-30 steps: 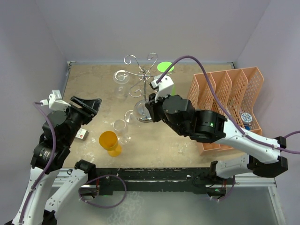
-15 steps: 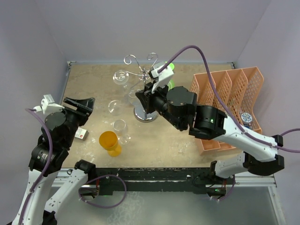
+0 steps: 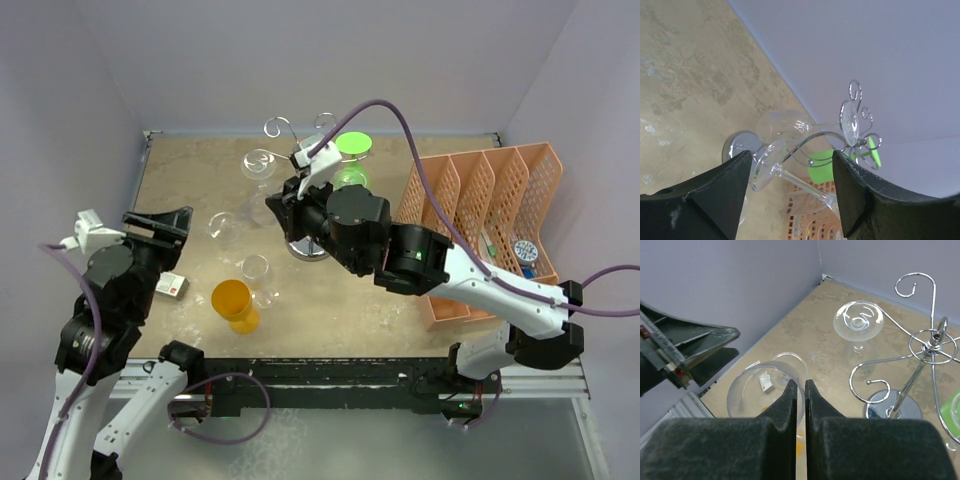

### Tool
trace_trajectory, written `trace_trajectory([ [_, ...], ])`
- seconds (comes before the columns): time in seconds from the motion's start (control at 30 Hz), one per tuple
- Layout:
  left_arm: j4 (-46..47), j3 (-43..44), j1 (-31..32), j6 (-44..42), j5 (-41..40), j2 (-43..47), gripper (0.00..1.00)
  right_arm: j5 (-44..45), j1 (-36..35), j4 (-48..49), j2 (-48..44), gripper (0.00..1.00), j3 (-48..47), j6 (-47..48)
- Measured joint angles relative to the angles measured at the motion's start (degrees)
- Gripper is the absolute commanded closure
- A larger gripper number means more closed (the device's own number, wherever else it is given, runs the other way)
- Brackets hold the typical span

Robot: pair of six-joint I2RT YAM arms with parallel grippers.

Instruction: Place the wine glass upside down on the wine glass rack

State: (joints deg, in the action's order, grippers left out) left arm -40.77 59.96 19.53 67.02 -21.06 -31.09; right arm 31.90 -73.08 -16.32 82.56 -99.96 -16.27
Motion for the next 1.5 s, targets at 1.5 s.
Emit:
trace_trajectory([
  [1.5, 18.9, -12.0, 0.0, 34.4, 0.2, 2.9, 0.36, -0.1, 0.0, 19.6, 3.2, 0.98, 6.6, -0.6],
])
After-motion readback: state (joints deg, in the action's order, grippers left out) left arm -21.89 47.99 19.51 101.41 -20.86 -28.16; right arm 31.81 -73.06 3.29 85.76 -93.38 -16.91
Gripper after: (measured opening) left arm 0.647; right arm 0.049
